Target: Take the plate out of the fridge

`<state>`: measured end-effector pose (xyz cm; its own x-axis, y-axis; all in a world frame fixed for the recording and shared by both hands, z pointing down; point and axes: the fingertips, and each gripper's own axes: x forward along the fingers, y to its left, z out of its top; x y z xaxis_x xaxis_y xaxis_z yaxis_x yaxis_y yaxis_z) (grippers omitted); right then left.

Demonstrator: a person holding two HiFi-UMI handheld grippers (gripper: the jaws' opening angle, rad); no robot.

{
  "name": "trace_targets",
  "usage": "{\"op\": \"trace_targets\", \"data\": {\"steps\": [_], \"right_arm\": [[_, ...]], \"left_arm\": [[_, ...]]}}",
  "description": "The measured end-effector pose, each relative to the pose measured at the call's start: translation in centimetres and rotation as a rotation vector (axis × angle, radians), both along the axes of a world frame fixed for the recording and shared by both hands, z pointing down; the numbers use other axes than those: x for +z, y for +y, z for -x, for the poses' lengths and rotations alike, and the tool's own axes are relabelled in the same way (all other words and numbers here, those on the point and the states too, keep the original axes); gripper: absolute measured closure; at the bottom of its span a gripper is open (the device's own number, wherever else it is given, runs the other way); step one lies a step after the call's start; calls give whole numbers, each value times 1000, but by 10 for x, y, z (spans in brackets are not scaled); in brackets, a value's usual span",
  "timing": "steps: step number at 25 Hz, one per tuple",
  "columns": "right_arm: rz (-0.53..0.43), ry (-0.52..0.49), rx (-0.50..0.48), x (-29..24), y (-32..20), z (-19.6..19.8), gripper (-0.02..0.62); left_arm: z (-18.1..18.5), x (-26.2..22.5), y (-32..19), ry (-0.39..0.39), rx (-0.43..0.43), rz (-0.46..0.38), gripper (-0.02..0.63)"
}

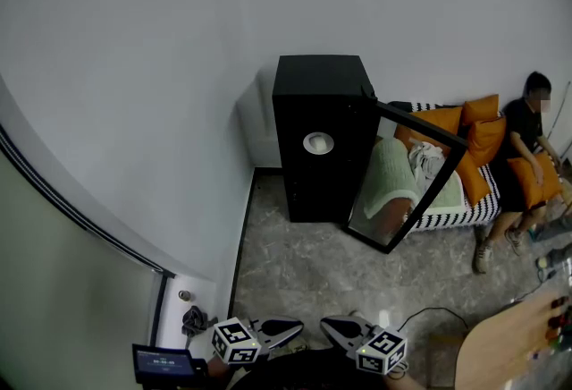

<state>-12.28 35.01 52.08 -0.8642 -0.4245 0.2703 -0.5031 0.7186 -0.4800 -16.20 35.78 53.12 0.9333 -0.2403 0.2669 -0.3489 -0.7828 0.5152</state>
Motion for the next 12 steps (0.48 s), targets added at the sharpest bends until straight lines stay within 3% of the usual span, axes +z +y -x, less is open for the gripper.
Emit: {"op": "trace_targets", "data": {"steps": [12], "right_arm": [[29, -24, 30, -1, -11, -14, 589]], "left_arm": [[-8, 0, -10, 2, 3, 18, 607]]}}
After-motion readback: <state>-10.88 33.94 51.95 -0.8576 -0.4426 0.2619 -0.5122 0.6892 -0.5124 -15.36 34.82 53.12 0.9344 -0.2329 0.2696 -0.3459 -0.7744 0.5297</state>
